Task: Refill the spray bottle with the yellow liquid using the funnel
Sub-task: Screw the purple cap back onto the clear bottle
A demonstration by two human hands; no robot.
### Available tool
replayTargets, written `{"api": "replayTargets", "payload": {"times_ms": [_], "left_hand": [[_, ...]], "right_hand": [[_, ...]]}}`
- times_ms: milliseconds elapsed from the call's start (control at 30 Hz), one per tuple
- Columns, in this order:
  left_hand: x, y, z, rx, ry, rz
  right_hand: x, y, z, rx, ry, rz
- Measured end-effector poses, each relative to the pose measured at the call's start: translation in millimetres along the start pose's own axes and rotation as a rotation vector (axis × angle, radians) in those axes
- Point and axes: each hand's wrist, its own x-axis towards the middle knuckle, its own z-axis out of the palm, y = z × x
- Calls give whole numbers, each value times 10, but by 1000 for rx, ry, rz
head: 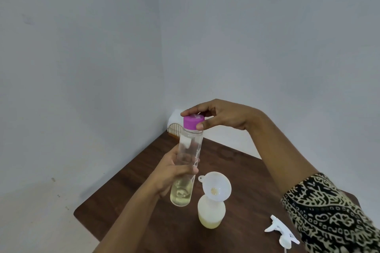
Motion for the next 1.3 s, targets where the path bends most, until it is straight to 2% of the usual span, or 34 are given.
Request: {"api": "replayTargets", "payload": {"times_ms": [133,233,433,533,600,667,733,767,833,900,967,1100,1167,1200,1300], "left_hand": [[-25,61,2,-73,-104,-1],[-30,51,18,-78,-110,-17],[-40,-53,110,71,90,5],[-28,-57,132,175,153,42],[-25,-41,139,158,167,62],[-23,-24,137,149,182,63],[-13,-13,147,163,184,59],[-9,-12,149,169,183,55],[-1,-20,175,170,177,46],[-1,-36,192,180,165,47],[1,-61,205,217,158,53],[21,-106,261,214,168,62],[39,-111,248,193,175,51],[49,-113,246,179,174,45],[69,-120,256,195,170,38]], "right_hand": [[-19,19,-62,144,-116,-50],[-16,-7,-70,87,-115,-22],[-54,-260,24,-620,59,158],[-54,-340,191,-937,246,226],[-75,-356,263,-1033,378,231],[-123,-349,219,-1004,484,211],[-189,-355,69,-850,494,187],[-217,-346,-12,-695,422,145],[-309,-340,-103,-438,105,62],[-321,-261,-147,-376,-98,58],[-285,-206,-120,-423,-47,90],[-289,-165,-187,-461,175,257],[-299,-97,-240,-394,262,195],[-318,-68,-260,-340,244,122],[-343,5,-258,-324,-33,11]]}}
